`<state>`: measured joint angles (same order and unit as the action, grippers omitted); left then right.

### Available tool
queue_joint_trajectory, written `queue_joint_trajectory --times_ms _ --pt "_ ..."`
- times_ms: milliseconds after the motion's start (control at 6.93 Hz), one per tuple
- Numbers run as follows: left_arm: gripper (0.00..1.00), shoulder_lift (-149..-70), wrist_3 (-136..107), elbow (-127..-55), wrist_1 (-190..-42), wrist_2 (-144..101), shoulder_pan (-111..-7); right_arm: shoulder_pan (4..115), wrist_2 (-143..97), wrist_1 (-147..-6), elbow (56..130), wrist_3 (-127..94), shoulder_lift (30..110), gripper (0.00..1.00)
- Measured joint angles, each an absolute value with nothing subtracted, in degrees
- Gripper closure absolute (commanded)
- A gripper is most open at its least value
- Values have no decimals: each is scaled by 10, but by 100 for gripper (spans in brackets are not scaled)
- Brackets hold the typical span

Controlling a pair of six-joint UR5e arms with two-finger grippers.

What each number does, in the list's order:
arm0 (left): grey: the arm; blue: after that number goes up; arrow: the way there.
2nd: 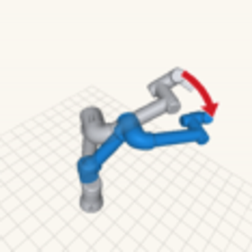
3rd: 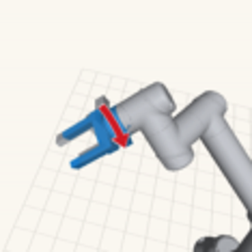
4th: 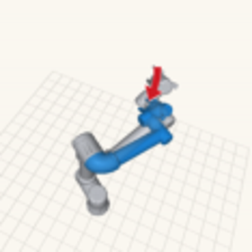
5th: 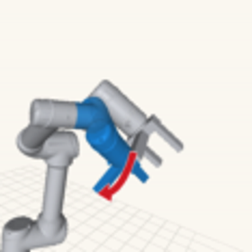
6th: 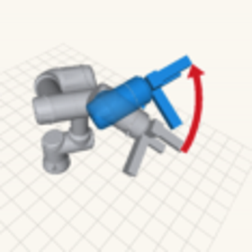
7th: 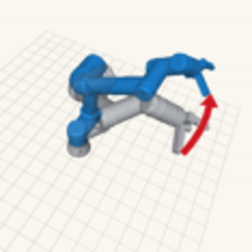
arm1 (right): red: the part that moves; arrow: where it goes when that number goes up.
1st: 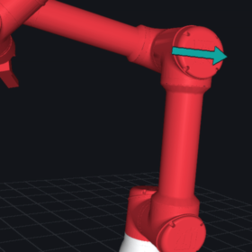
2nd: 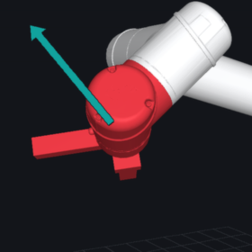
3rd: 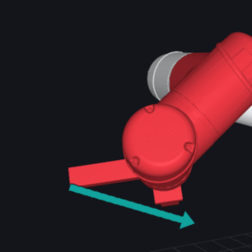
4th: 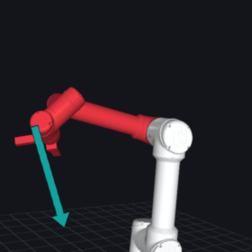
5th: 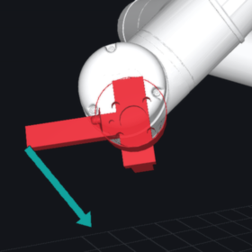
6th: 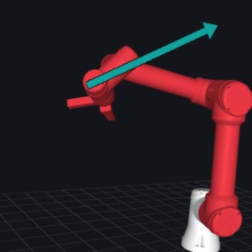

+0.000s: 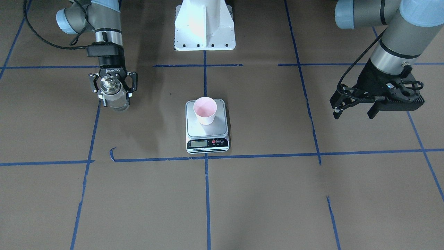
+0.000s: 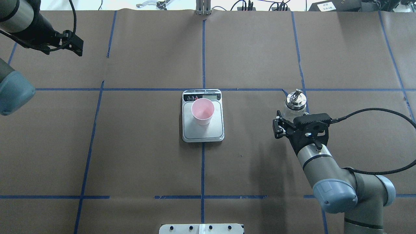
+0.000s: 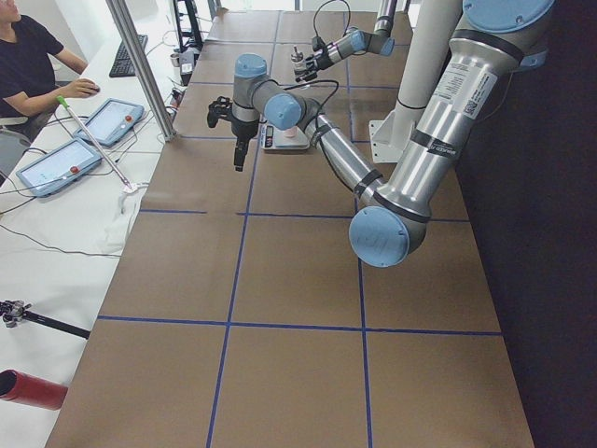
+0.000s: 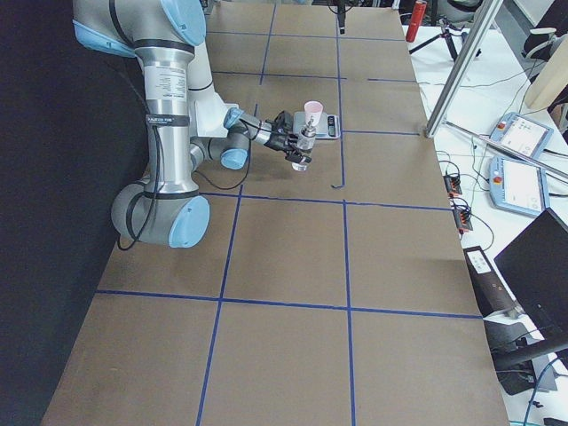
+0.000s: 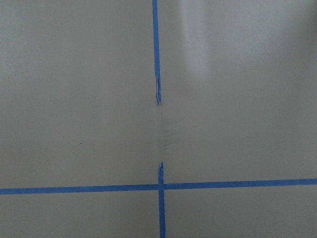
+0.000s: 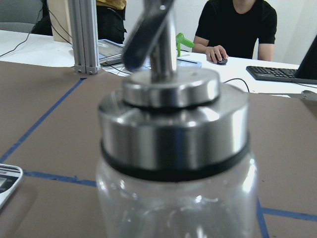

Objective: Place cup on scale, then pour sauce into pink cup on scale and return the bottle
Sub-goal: 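Lift and carry the bottle with the right gripper toward the cup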

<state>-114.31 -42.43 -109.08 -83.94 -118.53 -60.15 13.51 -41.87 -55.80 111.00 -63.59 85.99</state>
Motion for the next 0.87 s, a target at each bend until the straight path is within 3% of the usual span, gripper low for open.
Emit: queue_joint_trajectory --times_ms 578,866 --pt "0 -1129 -378 -1089 -846 -1186 -612 141 -388 -607 1106 -437 795 100" --pt "0 -1106 -273 -1089 -847 -1187 -647 142 -342 -740 1106 -338 735 100"
